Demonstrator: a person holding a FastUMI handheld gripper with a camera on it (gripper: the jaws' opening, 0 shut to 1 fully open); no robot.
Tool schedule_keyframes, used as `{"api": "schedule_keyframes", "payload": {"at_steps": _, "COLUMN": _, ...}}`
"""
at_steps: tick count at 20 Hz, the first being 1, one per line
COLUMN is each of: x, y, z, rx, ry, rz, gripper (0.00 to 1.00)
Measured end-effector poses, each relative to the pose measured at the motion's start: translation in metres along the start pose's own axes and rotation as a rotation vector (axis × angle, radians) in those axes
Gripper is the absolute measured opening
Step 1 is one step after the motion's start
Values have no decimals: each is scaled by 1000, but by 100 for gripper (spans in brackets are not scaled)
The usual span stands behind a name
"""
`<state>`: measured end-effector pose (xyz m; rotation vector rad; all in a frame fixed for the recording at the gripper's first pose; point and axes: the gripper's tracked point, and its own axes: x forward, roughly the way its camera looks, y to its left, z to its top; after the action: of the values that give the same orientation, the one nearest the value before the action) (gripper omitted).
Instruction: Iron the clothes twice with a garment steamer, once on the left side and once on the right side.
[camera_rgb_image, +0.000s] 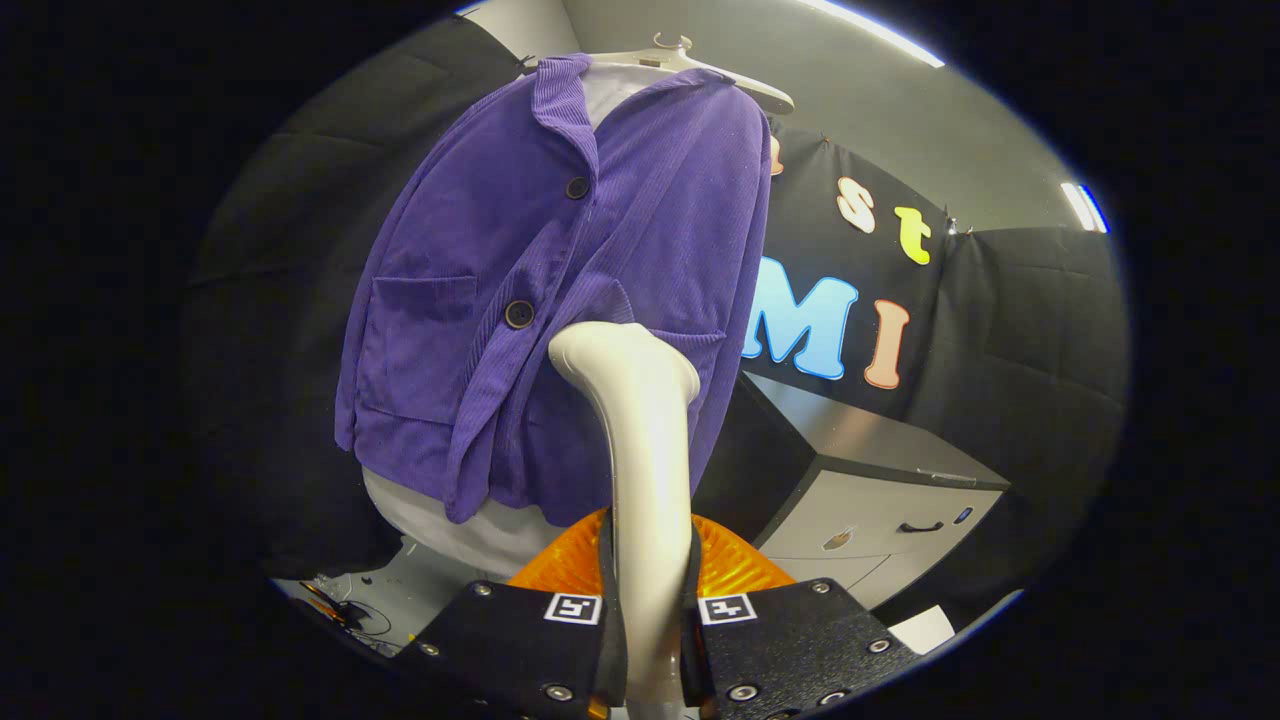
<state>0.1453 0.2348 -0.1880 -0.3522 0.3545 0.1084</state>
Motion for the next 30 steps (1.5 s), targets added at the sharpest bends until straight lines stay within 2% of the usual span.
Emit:
{"api": "schedule_keyframes", "payload": {"at_steps": 9, "x": -9, "y": 26, "z": -56, "rx": -3, "ry": 104, "rz": 56, "gripper": 21}}
{"api": "schedule_keyframes", "payload": {"at_steps": 14, "x": -52, "y": 36, "z": -52, "rx": 38, "ry": 140, "rz": 127, "gripper": 21}}
{"api": "schedule_keyframes", "payload": {"at_steps": 19, "x": -87, "y": 46, "z": -1, "rx": 7, "ry": 53, "rz": 193, "gripper": 21}}
{"api": "schedule_keyframes", "payload": {"at_steps": 25, "x": -97, "y": 72, "z": 102, "rx": -5, "ry": -128, "rz": 258, "gripper": 21}}
{"api": "schedule_keyframes", "payload": {"at_steps": 30, "x": -94, "y": 94, "z": 178, "rx": -8, "ry": -266, "rz": 263, "gripper": 21}}
